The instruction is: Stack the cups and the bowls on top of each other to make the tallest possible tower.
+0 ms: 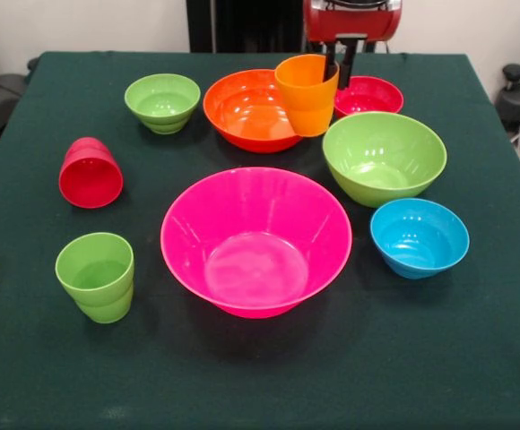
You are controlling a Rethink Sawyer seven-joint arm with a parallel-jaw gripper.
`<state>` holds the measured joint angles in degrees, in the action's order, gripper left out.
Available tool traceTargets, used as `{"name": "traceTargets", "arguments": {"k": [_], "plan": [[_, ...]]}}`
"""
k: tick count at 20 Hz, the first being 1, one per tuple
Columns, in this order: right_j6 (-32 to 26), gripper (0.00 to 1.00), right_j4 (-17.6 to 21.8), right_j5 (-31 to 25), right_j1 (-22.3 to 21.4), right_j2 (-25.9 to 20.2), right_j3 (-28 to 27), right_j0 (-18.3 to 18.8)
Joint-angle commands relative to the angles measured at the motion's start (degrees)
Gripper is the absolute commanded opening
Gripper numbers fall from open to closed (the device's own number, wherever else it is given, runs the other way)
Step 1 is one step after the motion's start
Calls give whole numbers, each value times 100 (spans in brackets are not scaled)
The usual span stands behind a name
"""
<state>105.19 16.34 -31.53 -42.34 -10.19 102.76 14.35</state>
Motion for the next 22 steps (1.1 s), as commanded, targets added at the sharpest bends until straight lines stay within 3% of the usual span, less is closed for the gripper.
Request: {"name": "traceTargets", "arguments": {"k": [1, 22], "plan": [[291, 0, -99, -704, 237, -113, -792, -68], [-12, 0, -71, -1394, 872, -260, -2102, 18]]}}
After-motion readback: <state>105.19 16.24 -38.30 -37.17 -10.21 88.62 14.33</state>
